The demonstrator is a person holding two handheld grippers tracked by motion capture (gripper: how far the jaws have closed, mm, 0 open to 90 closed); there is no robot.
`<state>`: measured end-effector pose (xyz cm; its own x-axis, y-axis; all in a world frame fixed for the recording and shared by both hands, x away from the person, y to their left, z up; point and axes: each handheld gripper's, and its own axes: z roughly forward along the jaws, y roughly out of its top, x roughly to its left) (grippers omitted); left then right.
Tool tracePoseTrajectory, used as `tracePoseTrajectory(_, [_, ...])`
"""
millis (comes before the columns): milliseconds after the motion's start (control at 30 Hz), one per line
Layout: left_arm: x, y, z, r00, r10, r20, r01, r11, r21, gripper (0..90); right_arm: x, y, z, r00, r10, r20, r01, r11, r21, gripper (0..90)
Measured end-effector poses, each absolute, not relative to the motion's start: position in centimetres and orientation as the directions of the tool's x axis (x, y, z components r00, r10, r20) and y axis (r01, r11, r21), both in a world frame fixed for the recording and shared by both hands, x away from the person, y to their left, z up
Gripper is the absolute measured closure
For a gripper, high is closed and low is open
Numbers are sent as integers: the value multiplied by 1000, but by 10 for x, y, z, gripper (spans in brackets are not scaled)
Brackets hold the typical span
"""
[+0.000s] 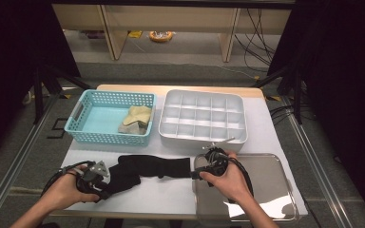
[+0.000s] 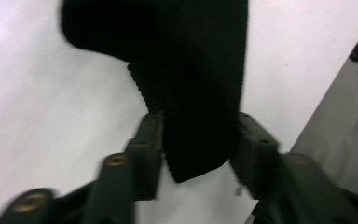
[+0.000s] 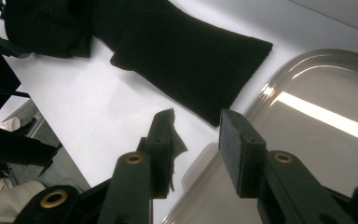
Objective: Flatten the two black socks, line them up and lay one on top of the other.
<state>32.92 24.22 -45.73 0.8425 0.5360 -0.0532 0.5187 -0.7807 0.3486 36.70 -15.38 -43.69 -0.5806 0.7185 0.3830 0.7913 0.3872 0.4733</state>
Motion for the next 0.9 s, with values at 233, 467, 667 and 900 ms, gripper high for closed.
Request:
tracePoseTrajectory(233, [326, 242, -440, 819, 547, -174, 570, -743, 349, 850, 367, -152, -437, -580, 720, 380, 791, 389, 472, 659])
tracePoseTrajectory(467, [335, 266, -416, 732, 611, -303, 680, -621, 391, 874, 367, -150, -438, -584, 718, 379, 789, 391, 474, 653])
tracePoseTrajectory(667, [345, 292, -398, 707, 640, -302, 700, -569, 432, 875, 369, -147, -439, -575, 725, 379, 796, 391, 461, 653])
tracePoseTrajectory(900, [341, 319, -372, 637, 686, -351, 743, -424, 518, 875, 369, -148, -438, -583, 718, 381, 791, 395, 467, 650])
